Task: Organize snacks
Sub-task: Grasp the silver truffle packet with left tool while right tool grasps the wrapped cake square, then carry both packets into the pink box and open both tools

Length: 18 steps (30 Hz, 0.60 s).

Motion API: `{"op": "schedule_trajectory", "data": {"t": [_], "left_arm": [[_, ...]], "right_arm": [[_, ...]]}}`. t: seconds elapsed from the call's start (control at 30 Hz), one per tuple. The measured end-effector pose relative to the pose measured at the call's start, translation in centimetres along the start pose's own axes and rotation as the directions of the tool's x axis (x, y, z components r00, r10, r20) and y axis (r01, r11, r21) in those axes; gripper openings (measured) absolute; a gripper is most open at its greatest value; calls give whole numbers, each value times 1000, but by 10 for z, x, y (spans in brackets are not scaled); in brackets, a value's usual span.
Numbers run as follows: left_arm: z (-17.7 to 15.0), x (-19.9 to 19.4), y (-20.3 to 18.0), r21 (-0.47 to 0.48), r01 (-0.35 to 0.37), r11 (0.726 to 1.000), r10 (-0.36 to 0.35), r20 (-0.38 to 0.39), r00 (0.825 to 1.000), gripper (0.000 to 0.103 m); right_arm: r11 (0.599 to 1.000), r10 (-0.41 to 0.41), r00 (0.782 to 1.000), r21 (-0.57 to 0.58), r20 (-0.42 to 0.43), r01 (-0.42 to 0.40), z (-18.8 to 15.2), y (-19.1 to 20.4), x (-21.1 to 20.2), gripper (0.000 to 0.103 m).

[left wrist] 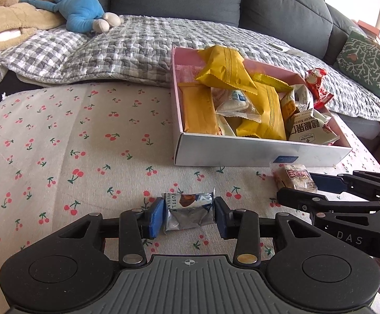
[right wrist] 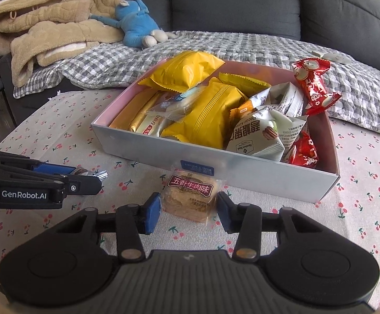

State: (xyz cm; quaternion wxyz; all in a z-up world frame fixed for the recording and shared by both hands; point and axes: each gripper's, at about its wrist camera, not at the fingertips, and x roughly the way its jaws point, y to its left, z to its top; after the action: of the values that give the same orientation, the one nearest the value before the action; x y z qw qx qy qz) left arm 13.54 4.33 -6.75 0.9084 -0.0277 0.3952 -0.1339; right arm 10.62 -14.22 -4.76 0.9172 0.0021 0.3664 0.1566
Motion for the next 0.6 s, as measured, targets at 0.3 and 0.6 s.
{"op": "schedule_trajectory", "data": {"t": [0.3, 0.6], "left_arm": [[-3, -3, 0, 2, 0, 1000, 0, -5, 1000, 38], [-2, -10, -4, -10, 19, 1000, -19, -3, 1000, 38]], "right_arm": [[1000, -2, 1000, 29, -24, 2, -4, -13, -12, 40], [996, -26, 999, 86, -33, 29, -7, -33, -26, 40]]}}
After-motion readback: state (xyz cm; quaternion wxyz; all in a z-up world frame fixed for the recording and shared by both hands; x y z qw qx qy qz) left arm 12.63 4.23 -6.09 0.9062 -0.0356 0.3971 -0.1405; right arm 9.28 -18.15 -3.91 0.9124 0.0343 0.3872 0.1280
